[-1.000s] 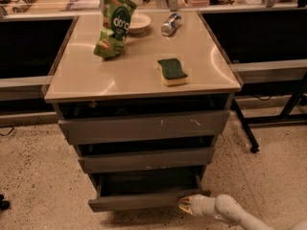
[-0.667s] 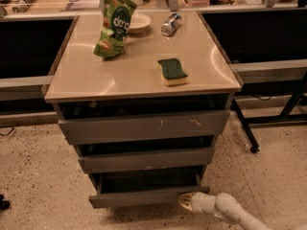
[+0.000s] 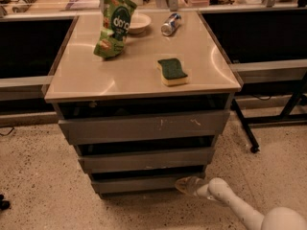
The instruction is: Close bottom drawer
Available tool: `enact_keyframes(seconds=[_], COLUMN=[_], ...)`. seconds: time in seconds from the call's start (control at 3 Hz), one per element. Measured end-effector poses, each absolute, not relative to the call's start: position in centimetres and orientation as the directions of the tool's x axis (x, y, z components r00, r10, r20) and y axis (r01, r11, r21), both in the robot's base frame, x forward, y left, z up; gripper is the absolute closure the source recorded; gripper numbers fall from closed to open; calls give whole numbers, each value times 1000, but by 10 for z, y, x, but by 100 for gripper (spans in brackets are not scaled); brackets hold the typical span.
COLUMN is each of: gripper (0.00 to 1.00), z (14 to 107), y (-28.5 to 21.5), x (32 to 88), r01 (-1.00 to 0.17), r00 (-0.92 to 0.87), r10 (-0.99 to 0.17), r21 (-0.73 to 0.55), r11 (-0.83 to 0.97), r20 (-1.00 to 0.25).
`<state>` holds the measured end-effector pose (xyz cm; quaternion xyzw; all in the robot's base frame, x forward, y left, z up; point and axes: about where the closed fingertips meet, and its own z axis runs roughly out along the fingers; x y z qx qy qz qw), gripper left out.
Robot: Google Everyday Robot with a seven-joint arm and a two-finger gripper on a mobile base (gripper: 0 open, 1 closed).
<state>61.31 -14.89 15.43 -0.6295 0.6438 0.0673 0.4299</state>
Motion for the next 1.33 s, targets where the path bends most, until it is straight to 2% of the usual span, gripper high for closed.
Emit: enact_keyframes(seconds=[0.33, 0.67, 1.33], gripper=[100, 100, 100], z=[154, 152, 177], y=[-149, -147, -156], x=[613, 588, 508], r01=[-868, -904, -981], r00=[162, 148, 94], r10=[-753, -752, -768], r21=[-454, -397, -191], r11=[198, 161, 38], r20=[-638, -643, -633])
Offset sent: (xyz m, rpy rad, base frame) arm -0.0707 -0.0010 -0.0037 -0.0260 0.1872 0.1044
